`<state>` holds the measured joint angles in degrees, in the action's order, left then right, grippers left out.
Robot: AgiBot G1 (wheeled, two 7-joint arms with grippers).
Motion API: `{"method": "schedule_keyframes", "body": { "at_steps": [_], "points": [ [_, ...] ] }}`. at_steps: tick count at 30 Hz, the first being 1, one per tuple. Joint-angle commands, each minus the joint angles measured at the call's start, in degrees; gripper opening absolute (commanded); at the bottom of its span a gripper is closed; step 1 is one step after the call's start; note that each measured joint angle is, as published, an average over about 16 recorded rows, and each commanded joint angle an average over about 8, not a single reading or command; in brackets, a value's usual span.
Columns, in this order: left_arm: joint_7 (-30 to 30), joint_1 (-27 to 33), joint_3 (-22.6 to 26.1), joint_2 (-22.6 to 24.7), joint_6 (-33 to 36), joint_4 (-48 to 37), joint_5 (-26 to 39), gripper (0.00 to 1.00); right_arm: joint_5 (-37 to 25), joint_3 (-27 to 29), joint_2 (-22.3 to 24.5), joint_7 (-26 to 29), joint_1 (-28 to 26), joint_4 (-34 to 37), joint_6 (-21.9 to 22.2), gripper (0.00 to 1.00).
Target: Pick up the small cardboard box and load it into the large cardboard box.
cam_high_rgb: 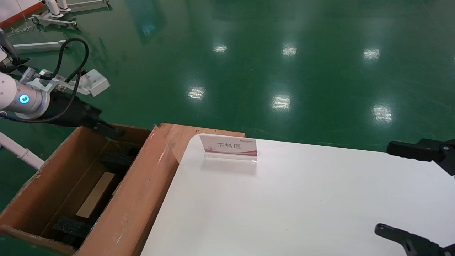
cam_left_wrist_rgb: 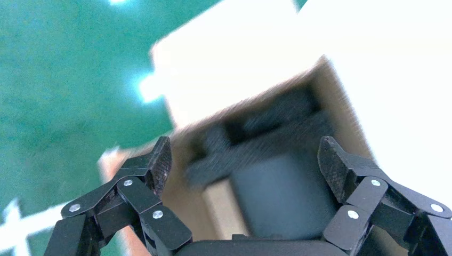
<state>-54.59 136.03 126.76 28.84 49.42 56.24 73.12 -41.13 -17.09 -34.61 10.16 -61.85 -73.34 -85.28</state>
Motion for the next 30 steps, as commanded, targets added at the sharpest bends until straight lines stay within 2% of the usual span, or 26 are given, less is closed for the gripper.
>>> {"method": "schedule_keyframes", "body": {
  "at_steps": [1, 6, 10, 30],
  "points": [
    [0.82, 1.17, -1.19, -2.59, -2.27, 3.95, -1.02, 1.0, 0.0, -0.01, 0.0, 0.0, 0.0, 0.0, 0.0, 1.0],
    [1.0, 1.6, -1.89, -4.25, -4.03, 6.75, -0.98, 1.0, -0.01, -0.01, 0.01, -0.01, 0.0, 0.01, 0.01, 1.0],
    [2.11, -0.34, -4.84, -4.24, -3.27, 7.44, -1.67, 1.0, -0.01, -0.01, 0.01, -0.02, 0.0, 0.03, 0.01, 1.0],
    [16.1, -25.1, -40.3, -0.88, 9.85, 10.94, -11.58, 1.0, 0.02, -0.07, 0.02, -0.06, -0.03, 0.06, 0.01, 1.0]
  ]
}}
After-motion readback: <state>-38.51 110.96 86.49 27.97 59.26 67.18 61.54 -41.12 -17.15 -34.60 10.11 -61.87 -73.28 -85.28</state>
